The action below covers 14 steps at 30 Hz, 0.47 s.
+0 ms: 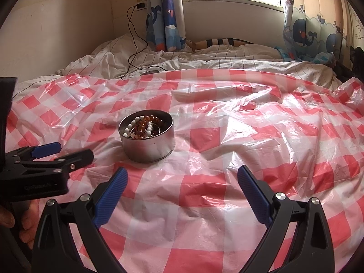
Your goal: Organize jewelry
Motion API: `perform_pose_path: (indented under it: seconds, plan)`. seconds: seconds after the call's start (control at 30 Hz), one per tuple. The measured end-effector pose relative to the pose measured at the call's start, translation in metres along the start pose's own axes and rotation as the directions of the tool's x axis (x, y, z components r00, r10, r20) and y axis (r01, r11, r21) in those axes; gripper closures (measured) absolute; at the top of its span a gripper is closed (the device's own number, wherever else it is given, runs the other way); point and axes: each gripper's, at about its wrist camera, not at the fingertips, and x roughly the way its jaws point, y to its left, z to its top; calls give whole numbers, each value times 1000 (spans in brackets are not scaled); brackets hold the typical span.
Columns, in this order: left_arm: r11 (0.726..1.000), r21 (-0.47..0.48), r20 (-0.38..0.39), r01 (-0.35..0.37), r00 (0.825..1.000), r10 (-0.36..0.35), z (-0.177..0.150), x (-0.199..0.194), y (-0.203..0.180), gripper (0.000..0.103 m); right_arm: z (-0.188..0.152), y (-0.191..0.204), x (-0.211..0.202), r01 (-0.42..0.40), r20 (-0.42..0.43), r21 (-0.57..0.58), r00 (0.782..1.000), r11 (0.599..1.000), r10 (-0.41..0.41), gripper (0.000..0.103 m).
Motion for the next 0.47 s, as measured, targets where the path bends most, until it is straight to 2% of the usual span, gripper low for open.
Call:
perform_pose_path:
  seconds: [0.1,0.3,0.47]
  plan:
    - [1000,17,18,-13,1000,13,2,-3,-3,7,0,0,1,1,-1,-2,1000,1000,-1,10]
    - [1000,-3,-41,-29,999,29,6,3,-1,7,0,-1,1,1,-2,-2,1000,1000,-1,10]
    - [999,-3,-41,-34,999,34,5,3,0,7,0,-1,0,3,-3,-2,1000,1000,-3,10]
